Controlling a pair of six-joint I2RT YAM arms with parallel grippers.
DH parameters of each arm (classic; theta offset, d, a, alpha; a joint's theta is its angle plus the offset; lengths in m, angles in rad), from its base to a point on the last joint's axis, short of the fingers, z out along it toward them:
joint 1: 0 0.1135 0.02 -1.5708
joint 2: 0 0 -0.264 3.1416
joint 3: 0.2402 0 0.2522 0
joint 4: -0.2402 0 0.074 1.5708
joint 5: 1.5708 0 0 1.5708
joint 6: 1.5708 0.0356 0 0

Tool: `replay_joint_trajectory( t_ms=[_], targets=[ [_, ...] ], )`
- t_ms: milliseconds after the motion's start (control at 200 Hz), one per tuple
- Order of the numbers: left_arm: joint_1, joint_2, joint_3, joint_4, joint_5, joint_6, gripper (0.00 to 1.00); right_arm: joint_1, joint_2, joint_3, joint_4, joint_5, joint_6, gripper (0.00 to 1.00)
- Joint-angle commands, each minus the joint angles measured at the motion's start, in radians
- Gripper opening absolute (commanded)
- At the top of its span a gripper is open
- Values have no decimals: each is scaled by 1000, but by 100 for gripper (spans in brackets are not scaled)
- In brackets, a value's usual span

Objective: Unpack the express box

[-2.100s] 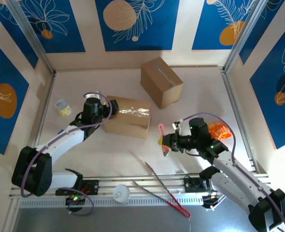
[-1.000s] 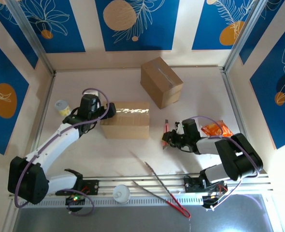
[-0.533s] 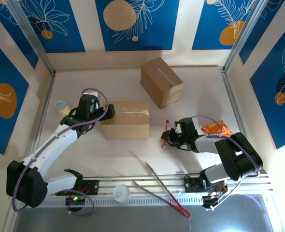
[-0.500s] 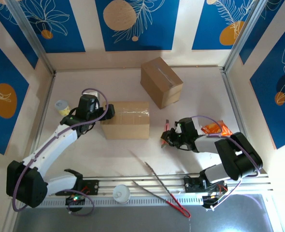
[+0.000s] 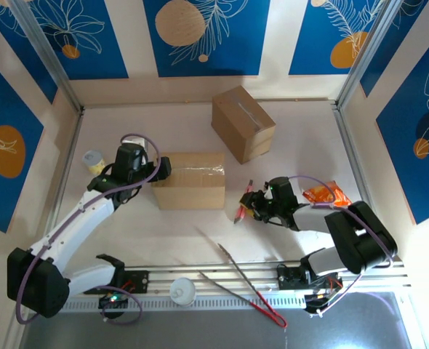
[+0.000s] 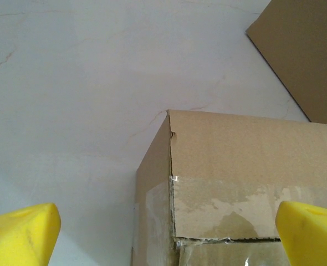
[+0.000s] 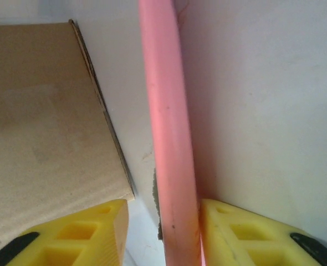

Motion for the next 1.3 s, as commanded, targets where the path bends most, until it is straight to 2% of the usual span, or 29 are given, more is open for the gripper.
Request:
replay_joint_trajectory(
  t_ms=[0, 80, 180, 255, 290, 400, 475, 550, 605, 665, 785, 915, 985, 1060, 1180, 1290],
  targets=[
    [-3, -26, -19, -21, -16, 13, 100, -2, -98, -64, -394, 173, 54, 43],
    [-1, -30, -22, -24, -9, 9, 100, -1, -226, -62, -550, 225, 72, 48],
    [-1, -32, -13, -51, 0, -8, 99, -1, -419, -45, -739, 282, 60, 60],
    [-1, -33, 20, -138, -7, -34, 100, -4, -544, -7, -824, 301, -7, 70],
    [-1, -37, 41, -195, -17, -47, 100, -14, -580, 21, -844, 288, -58, 77],
    [-1, -60, 121, -435, -66, -99, 94, -39, -580, 170, -855, 173, -275, 80],
    [-2, -81, 152, -574, -50, -130, 84, -32, -500, 316, -867, 91, -426, 82],
    [-3, -112, 132, -636, 32, -170, 58, -7, -382, 485, -891, 35, -566, 83],
    [-5, -138, 90, -637, 104, -208, 49, 22, -279, 630, -921, 16, -663, 84],
    [-9, -176, 46, -629, 147, -236, 49, 60, -156, 798, -966, -2, -760, 85],
    [-10, -257, 11, -626, 126, -256, 49, 129, 109, 1129, -1051, -7, -924, 85],
    [-11, -293, -35, -605, 203, -280, 45, 144, 395, 1442, -1110, -89, -1022, 84],
    [-13, -288, -109, -528, 280, -316, 44, 144, 528, 1585, -1130, -124, -1047, 83],
    [-19, -262, -208, -371, 355, -368, 45, 141, 651, 1717, -1151, -167, -1050, 81],
    [-24, -167, -279, -147, 382, -433, 46, 144, 792, 1861, -1205, -234, -1013, 77],
    [-24, -75, -261, -72, 337, -442, 47, 154, 773, 1772, -1142, -296, -942, 76]
  ],
)
